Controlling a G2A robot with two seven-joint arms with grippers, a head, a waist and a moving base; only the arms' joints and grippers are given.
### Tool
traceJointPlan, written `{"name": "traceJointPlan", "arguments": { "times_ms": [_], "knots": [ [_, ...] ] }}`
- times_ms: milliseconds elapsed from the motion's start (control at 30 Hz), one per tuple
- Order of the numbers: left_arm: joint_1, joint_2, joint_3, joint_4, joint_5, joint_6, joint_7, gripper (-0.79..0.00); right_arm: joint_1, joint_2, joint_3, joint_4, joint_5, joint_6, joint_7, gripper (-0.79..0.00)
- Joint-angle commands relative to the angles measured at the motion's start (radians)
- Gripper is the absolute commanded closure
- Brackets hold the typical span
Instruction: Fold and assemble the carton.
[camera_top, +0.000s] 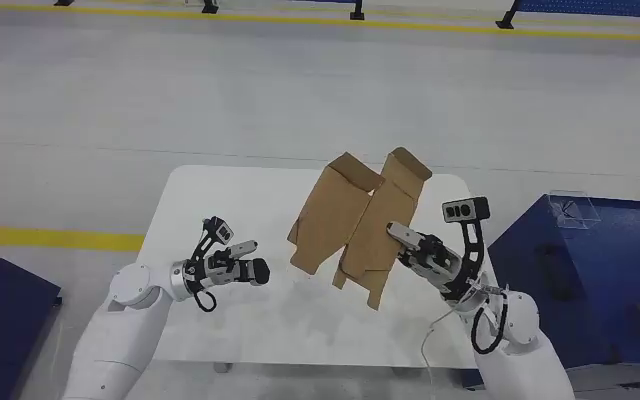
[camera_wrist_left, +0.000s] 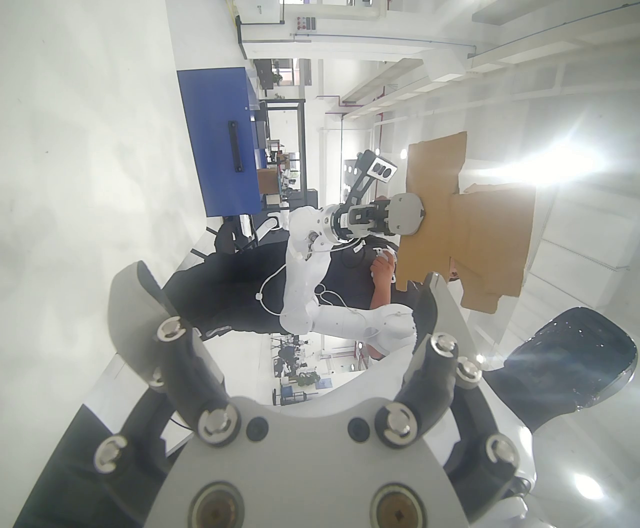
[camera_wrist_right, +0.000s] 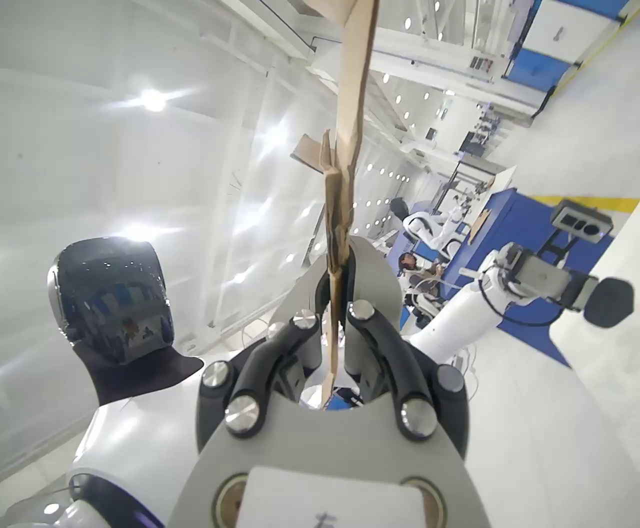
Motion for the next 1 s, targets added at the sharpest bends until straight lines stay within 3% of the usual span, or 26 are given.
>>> {"name": "traceJointPlan", "arguments": {
  "times_ms": [0, 100, 233, 467, 633, 733, 833, 967],
  "knots": [
    [0.000, 0.000, 0.000, 0.000, 0.000, 0.000, 0.000, -0.785, -0.016, -0.002, 0.037, -0.042, -0.203, -0.128, -0.122, 0.000],
    [0.000, 0.000, 0.000, 0.000, 0.000, 0.000, 0.000, -0.785, -0.040, -0.008, 0.126, -0.086, -0.583, -0.298, -0.326, 0.000],
    [0.000, 0.000, 0.000, 0.000, 0.000, 0.000, 0.000, -0.785, -0.062, -0.034, 0.177, -0.165, -1.114, -0.340, -0.720, 0.000],
    [0.000, 0.000, 0.000, 0.000, 0.000, 0.000, 0.000, -0.785, -0.088, -0.064, 0.125, -0.206, -1.786, -0.212, -1.301, 0.000],
    [0.000, 0.000, 0.000, 0.000, 0.000, 0.000, 0.000, -0.785, -0.101, -0.061, 0.097, -0.215, -2.269, -0.029, -1.631, 0.000],
    [0.000, 0.000, 0.000, 0.000, 0.000, 0.000, 0.000, -0.785, -0.114, -0.056, 0.085, -0.207, -2.494, 0.117, -1.771, 0.000],
    [0.000, 0.000, 0.000, 0.000, 0.000, 0.000, 0.000, -0.785, -0.115, -0.051, 0.092, -0.187, -2.743, 0.307, -1.814, 0.000],
    [0.000, 0.000, 0.000, 0.000, 0.000, 0.000, 0.000, -0.785, -0.114, -0.048, 0.044, -0.147, -2.866, 0.365, -1.816, 0.000]
  ]
}}
